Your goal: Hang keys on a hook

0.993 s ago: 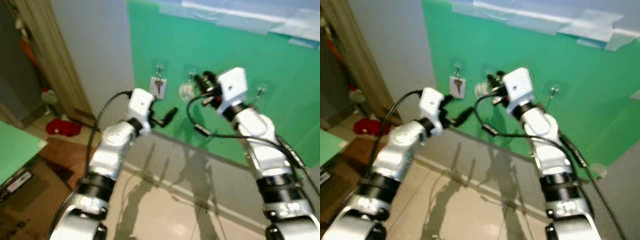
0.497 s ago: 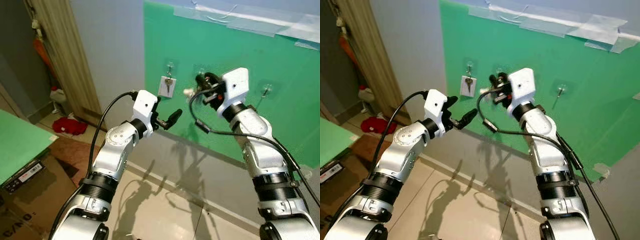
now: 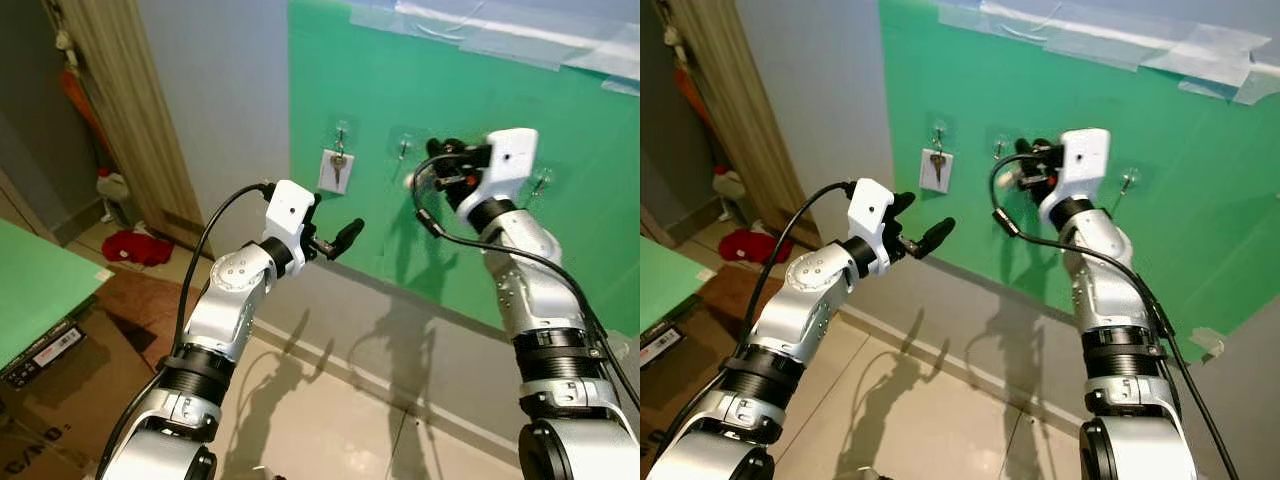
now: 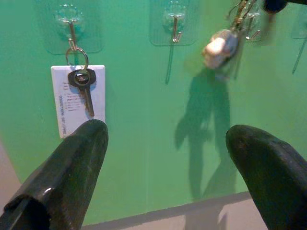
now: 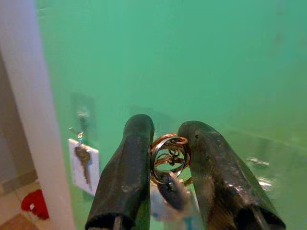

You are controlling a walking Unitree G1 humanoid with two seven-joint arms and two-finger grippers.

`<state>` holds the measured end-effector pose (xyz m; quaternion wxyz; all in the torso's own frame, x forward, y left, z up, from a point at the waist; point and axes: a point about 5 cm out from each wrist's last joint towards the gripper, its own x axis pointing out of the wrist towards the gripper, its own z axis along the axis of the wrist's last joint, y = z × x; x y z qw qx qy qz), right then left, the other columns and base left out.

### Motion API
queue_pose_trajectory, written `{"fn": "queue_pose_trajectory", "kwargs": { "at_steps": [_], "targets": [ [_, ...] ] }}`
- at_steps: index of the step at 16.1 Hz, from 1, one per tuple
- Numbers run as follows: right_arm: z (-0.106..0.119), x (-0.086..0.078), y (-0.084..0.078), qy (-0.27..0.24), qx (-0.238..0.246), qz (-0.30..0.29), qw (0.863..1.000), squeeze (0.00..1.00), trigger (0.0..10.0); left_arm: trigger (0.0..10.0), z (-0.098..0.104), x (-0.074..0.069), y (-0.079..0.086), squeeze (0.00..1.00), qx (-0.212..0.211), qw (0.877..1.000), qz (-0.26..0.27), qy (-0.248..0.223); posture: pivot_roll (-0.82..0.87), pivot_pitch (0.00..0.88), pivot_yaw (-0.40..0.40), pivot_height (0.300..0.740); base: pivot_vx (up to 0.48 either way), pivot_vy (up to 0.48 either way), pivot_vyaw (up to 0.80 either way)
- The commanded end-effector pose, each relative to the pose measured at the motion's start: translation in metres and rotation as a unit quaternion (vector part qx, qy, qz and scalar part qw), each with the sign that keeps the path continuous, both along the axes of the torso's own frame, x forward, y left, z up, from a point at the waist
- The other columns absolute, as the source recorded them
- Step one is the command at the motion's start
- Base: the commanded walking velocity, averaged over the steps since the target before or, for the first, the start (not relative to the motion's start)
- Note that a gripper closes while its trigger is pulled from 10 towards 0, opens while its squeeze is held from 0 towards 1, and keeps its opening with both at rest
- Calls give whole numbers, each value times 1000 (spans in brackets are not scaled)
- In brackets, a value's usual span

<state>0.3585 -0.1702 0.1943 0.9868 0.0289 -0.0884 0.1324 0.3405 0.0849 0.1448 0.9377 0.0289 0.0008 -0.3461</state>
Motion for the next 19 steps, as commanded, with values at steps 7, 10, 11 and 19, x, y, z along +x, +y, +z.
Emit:
{"fn": "queue_pose_trajectory", "kwargs": {
  "at_steps": [7,10,11,19],
  "targets": [
    [-5,-2,-18,11,26,-28,999,0,0,10000,0,-1,-1,0,9,1000,-7,-3,-15,0,12,740,0,0,0],
    [-9,-2,-25,20,39,-47,998,0,0,10000,0,-1,-1,0,10,1000,-8,-3,-16,0,11,740,0,0,0],
    [-11,-2,-29,24,45,-54,997,0,0,10000,0,-1,-2,0,10,1000,-8,-3,-17,0,10,740,0,0,0],
    [-21,0,-37,52,88,-71,992,0,0,10000,1,-1,-3,0,10,1000,-7,-6,-15,0,4,740,0,0,0]
  ]
}}
